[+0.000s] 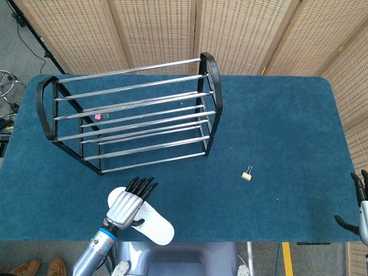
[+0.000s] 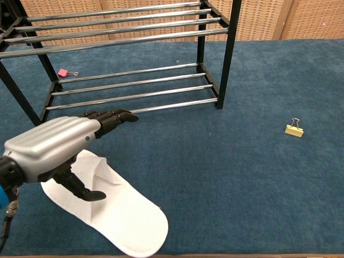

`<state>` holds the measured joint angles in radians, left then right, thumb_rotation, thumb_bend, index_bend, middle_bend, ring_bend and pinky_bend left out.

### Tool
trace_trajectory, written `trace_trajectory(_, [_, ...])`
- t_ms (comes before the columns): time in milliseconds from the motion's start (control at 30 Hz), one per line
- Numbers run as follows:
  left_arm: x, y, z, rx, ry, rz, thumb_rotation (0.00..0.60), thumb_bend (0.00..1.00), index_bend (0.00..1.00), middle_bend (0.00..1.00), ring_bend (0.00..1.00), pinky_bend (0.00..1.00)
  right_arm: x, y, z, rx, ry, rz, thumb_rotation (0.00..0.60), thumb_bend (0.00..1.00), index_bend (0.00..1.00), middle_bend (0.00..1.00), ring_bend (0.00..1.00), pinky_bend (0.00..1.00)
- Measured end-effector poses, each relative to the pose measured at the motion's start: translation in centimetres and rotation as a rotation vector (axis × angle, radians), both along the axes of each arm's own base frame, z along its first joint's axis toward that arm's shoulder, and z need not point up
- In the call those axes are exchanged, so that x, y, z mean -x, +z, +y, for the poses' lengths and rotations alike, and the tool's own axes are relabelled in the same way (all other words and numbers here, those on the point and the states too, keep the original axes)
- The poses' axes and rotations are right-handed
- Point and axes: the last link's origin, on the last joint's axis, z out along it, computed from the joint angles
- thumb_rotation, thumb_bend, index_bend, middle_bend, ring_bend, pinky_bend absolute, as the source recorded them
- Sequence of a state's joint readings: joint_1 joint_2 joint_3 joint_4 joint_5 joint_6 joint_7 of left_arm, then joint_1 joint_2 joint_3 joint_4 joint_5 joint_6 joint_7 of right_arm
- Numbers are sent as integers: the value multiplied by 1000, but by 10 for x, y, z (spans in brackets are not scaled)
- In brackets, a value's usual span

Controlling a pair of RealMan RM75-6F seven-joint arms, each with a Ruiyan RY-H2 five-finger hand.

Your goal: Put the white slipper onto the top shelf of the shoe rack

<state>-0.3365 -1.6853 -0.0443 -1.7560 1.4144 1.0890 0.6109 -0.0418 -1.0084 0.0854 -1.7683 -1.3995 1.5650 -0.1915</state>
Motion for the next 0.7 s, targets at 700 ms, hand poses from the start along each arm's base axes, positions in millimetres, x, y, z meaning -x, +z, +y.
trace_trajectory(700, [15, 3, 6, -40, 68, 48, 600, 45, 0, 0, 0, 0, 0, 1, 0, 0, 0, -8, 600, 0, 0, 0, 0, 0])
